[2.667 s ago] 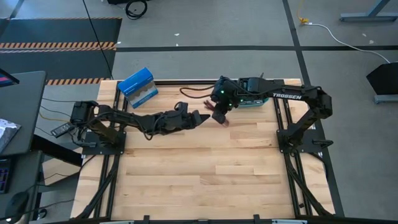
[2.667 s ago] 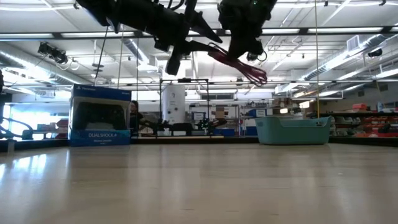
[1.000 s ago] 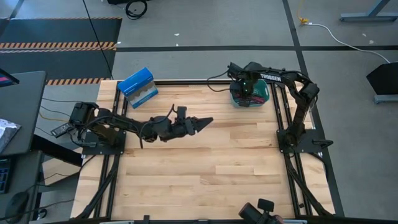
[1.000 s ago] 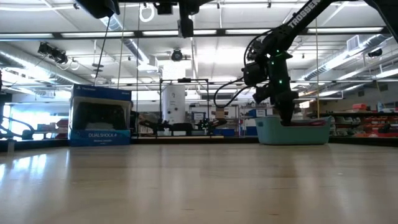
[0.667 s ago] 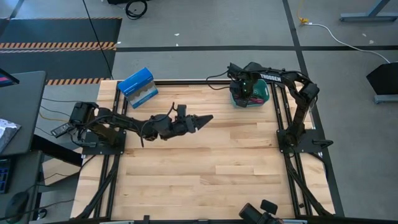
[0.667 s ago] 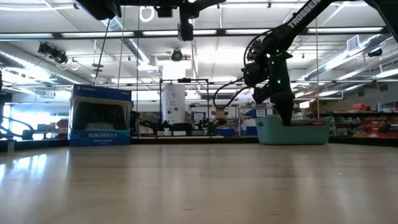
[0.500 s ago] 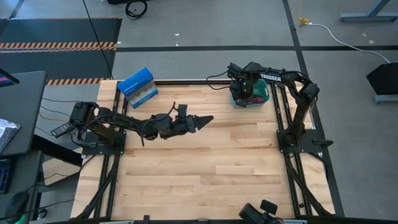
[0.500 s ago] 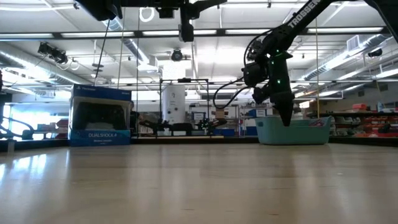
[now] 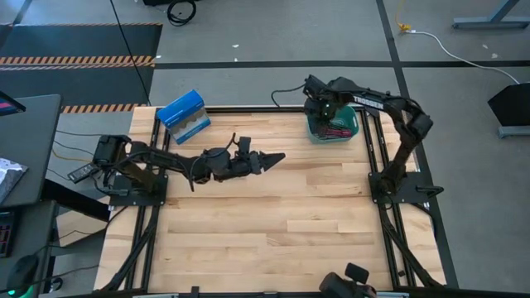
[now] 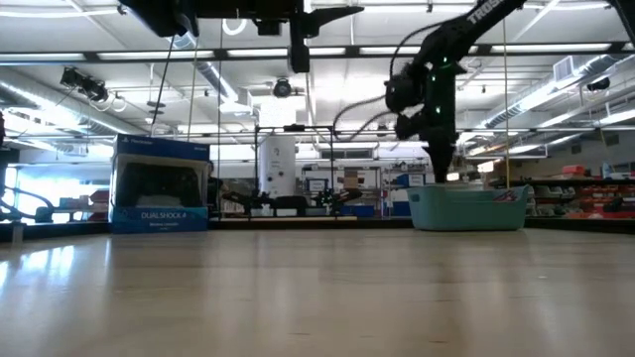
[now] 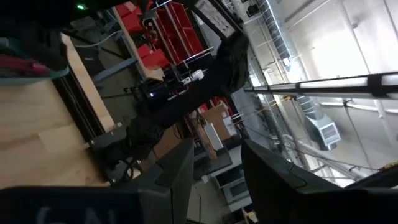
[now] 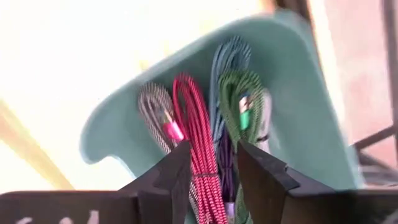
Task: Pick and place USB-C Cables
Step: Move the green bin to the center of the table
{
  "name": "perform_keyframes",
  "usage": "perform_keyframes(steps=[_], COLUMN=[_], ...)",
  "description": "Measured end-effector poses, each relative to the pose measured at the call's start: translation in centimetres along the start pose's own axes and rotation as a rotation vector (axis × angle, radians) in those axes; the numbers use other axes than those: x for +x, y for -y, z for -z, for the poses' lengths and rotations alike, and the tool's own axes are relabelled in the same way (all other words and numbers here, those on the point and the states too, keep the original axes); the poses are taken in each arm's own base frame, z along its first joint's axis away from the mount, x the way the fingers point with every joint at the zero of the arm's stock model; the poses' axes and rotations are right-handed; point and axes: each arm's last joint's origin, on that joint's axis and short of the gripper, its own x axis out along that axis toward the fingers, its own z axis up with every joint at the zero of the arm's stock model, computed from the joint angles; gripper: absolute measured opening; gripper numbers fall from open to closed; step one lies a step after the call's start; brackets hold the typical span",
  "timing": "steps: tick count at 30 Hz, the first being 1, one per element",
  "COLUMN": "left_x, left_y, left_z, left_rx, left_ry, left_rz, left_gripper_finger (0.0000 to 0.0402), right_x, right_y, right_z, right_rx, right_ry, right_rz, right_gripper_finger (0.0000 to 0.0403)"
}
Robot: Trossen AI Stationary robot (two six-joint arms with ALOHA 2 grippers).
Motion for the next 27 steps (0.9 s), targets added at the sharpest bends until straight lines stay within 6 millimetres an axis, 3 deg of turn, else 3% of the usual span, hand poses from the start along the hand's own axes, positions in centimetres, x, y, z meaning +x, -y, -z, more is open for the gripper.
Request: perform_keyframes(steps=[7, 15, 21, 27], left_x=[-0.1, -1.9, -3.7, -4.5], left_y=[0.9, 4.2, 5.8, 6.5], left_z=[-1.6, -5.7, -7.4, -7.6], left_rx=[0.157, 0.457, 0.564, 0.59], left_ry=[-0.004, 0.114, 0.083, 0.012], left_rz=[0.072, 0.134, 0.1, 0.136], left_gripper_finger=[0.0141, 0.0141, 0.0132, 0.0097], right_x=[-6.9, -15.7, -18.5, -19.1], right_y=[-1.1, -3.1, -4.4, -6.2], right_z=[0.6, 4.8, 7.3, 7.5], right_rx=[0.094, 0.194, 0.175, 0.137], right_ry=[0.312, 0.701, 0.794, 0.791], right_rz=[-0.1, -0.226, -0.323, -0.467], right_gripper_finger=[0.0133, 0.0132, 0.0132, 0.0132])
